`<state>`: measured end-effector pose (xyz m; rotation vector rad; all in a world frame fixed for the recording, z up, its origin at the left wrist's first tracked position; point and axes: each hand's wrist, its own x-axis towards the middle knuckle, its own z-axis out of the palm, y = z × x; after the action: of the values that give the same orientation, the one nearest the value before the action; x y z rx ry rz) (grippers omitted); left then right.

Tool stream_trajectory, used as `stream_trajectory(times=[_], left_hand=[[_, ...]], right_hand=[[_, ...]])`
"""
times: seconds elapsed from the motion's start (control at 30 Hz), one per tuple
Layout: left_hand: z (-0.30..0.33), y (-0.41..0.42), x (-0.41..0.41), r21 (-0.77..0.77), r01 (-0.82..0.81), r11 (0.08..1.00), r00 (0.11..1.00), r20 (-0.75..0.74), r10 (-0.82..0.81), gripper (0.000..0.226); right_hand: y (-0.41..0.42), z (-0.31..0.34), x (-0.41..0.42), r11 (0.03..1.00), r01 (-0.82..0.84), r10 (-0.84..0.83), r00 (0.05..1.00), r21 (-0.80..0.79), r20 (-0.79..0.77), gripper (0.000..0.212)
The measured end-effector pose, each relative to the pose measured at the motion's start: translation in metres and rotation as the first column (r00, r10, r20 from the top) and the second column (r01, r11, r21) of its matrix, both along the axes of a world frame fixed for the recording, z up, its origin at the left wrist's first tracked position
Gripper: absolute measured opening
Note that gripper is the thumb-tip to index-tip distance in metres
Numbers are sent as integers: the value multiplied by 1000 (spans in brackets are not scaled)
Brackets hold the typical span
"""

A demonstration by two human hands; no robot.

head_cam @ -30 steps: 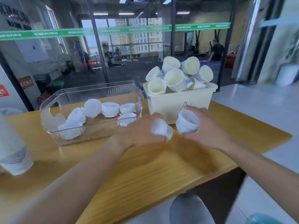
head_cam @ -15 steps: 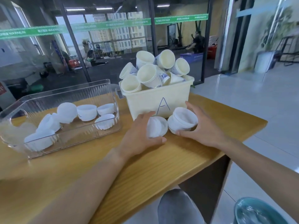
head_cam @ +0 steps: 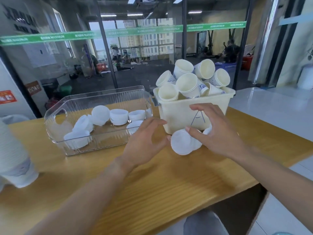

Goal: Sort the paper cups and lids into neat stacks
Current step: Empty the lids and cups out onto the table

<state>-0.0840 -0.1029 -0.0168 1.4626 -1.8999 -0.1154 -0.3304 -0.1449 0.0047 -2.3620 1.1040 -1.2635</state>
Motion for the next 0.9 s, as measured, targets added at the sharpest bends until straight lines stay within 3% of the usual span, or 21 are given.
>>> stream_trajectory(times=[0.17,0.3,0.43,0.57,0.83,0.9], left_hand=[[25,11,51,-98,-149,984,989,-3,150,20],[41,5,96,7,-337,942,942,3,337,29],[45,-13,134,109,-459,881,887,117,448,48],[43,-42,160,175,-482,858,872,196,449,57],[47,-107,181,144,-382,913,866,399,299,64],[45,-122,184,176,-383,907,852,447,273,69]], right_hand=[[3,16,64,991,-137,137,990,11,-31,46],[-7,23,117,978,-194,204,964,77,-168,47],[-26,27,164,975,-170,205,939,143,-277,47],[-51,32,200,977,-78,155,901,199,-406,47],[-87,35,243,947,90,167,681,308,-713,38],[-91,35,248,935,111,190,645,337,-740,46]])
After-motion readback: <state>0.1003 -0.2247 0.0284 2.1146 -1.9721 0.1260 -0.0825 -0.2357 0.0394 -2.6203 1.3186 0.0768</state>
